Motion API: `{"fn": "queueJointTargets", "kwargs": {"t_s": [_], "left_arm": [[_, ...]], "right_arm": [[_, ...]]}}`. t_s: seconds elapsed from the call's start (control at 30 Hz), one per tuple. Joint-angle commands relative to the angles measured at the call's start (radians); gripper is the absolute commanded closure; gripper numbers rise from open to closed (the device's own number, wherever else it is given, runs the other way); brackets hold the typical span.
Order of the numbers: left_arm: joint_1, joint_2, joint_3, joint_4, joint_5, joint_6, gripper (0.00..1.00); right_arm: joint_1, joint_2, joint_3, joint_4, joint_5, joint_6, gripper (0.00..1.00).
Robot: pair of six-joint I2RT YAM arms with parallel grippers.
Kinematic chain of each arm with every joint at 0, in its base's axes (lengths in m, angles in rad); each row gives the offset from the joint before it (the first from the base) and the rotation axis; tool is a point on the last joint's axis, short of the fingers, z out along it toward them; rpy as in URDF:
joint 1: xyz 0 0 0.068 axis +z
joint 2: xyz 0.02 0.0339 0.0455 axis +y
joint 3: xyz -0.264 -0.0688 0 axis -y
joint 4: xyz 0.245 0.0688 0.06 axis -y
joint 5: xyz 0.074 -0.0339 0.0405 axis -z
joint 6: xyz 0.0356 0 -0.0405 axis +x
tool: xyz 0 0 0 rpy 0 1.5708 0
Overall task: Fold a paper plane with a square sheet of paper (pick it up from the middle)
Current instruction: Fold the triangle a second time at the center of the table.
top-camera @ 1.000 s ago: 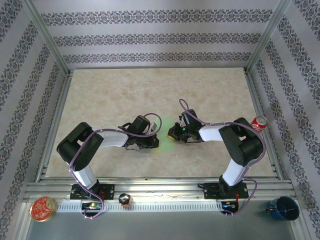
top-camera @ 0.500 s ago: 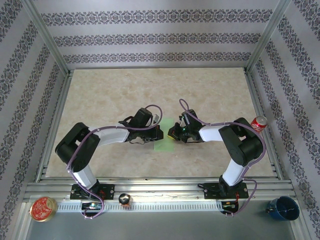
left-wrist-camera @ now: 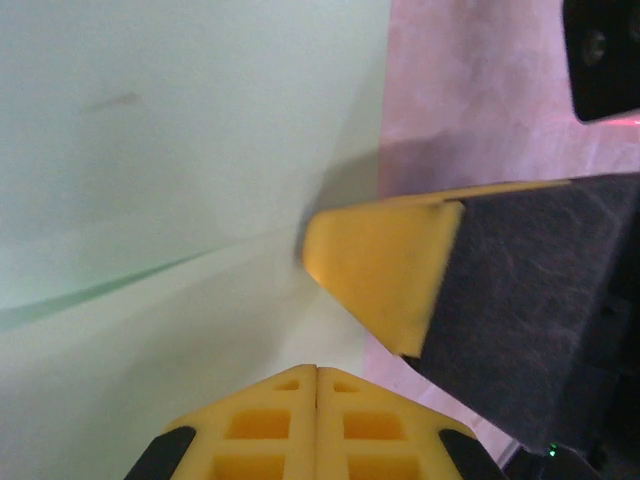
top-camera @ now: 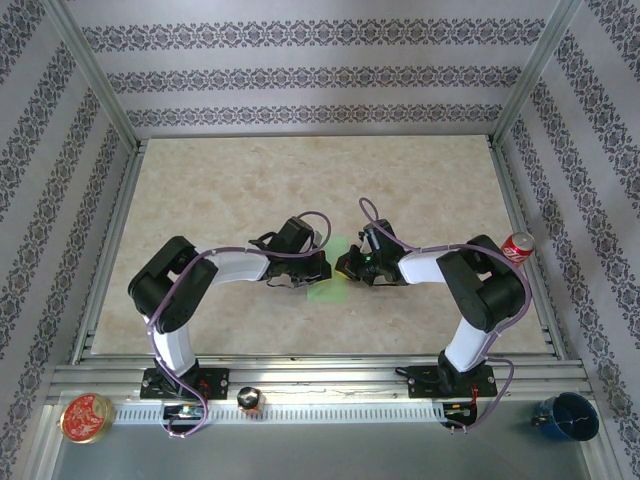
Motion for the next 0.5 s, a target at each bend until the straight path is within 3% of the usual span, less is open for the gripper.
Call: {"fn": "queueJointTargets", "kwargs": {"t_s": [0.0, 0.47], "left_arm": [[-0.013, 0.031, 0.021, 0.0, -0.022, -0.013, 1.0], [-0.014, 0.009, -0.109, 0.023, -0.047, 0.0, 0.96]], "right_arm": [[-0.003, 0.034, -0.031, -0.048, 0.037, 0.007, 1.0], [-0.003, 0.038, -0.042, -0.05, 0.046, 0.006, 1.0]]}}
